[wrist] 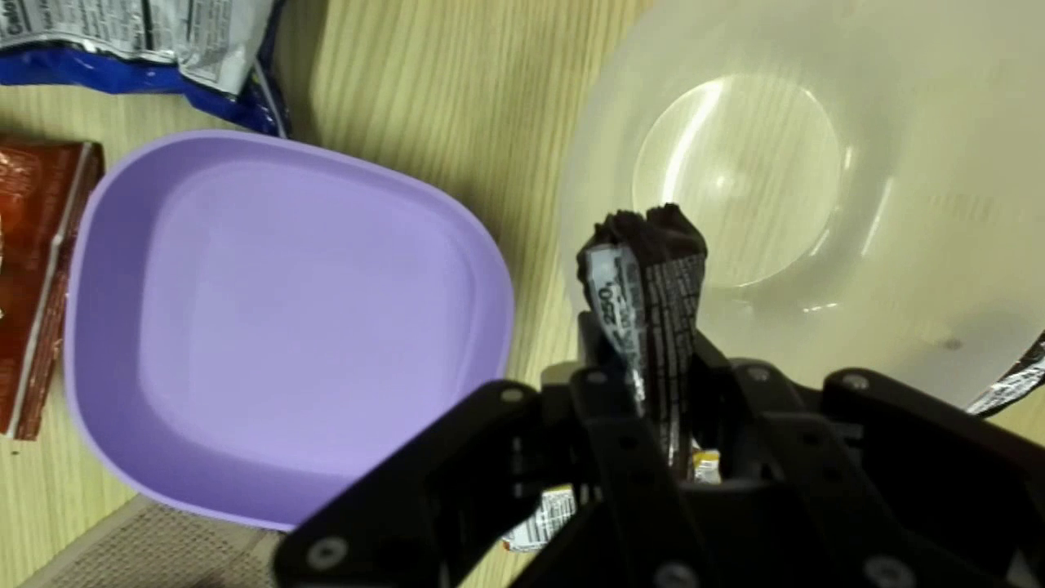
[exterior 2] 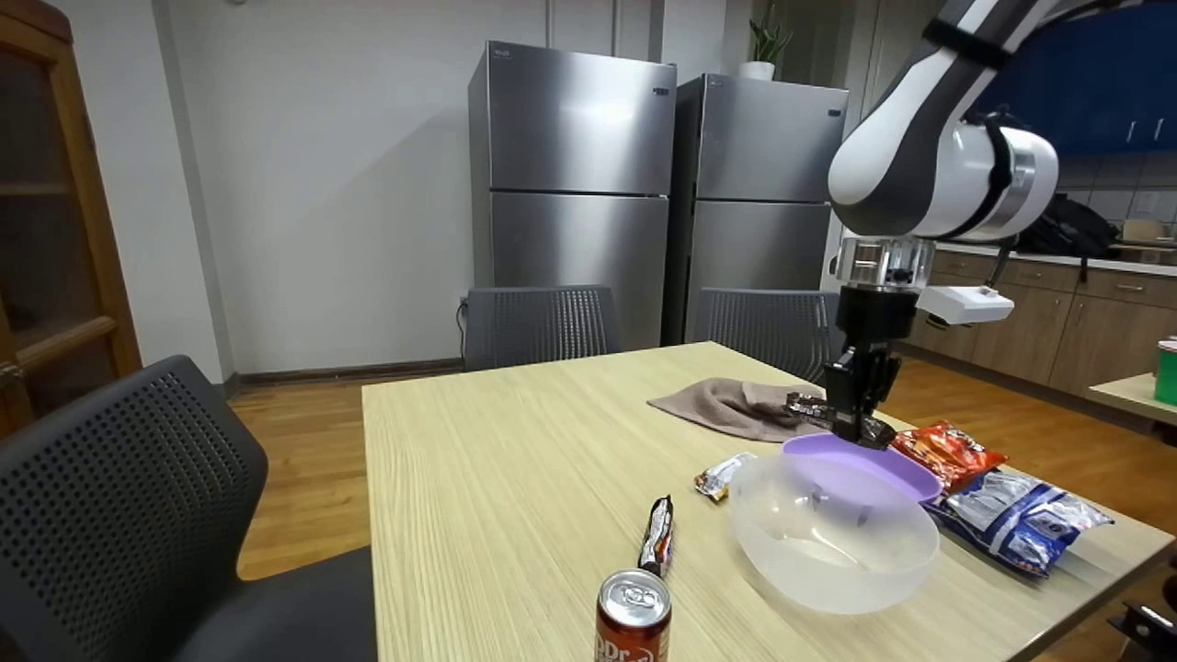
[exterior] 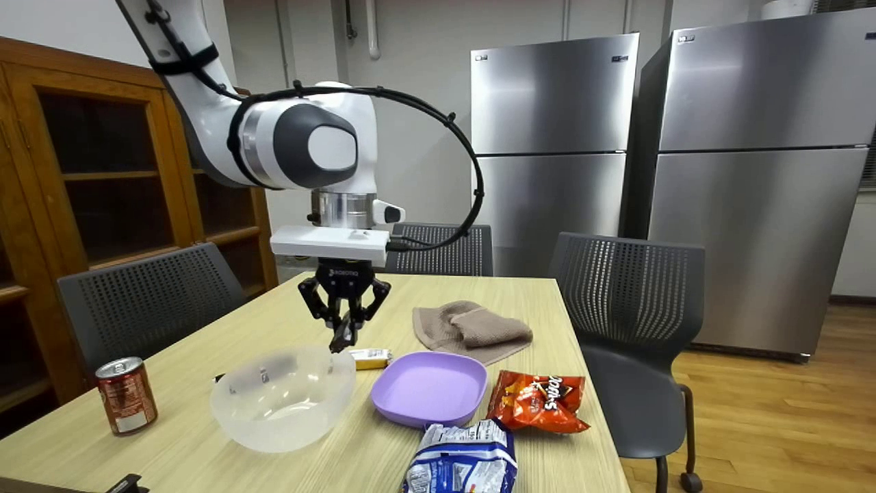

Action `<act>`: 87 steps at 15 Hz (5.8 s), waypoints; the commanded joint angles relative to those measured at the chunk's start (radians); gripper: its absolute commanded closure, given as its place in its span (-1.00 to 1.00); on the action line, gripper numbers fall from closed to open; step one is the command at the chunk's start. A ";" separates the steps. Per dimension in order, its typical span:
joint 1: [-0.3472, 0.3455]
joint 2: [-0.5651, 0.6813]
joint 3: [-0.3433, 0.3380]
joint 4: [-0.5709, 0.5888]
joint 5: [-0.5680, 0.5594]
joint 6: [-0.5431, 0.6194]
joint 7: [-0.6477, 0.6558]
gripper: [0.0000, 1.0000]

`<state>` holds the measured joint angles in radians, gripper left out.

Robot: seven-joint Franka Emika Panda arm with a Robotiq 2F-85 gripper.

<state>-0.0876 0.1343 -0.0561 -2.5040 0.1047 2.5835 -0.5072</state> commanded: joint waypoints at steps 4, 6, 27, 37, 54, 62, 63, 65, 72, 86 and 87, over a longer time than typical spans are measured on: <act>-0.094 0.182 0.005 0.163 0.006 -0.029 -0.050 0.90; -0.118 0.237 0.010 0.214 0.004 -0.036 -0.039 0.90; -0.259 0.420 0.017 0.399 -0.007 -0.090 -0.011 0.90; -0.229 0.408 -0.003 0.381 -0.041 -0.089 0.045 -0.36; -0.086 0.313 0.014 0.354 -0.144 -0.078 0.130 -1.00; -0.085 0.315 0.015 0.349 -0.136 -0.070 0.143 -1.00; -0.080 0.320 0.019 0.351 -0.114 -0.063 0.178 -1.00; -0.063 0.319 0.016 0.345 -0.098 -0.058 0.243 -1.00; 0.055 0.346 -0.010 0.368 -0.104 -0.016 0.577 -1.00; 0.114 0.556 -0.006 0.580 0.048 -0.096 0.895 -1.00; 0.120 0.565 -0.010 0.583 0.053 -0.087 0.905 -1.00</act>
<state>0.0196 0.6685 -0.0602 -1.9692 0.1306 2.5342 0.3566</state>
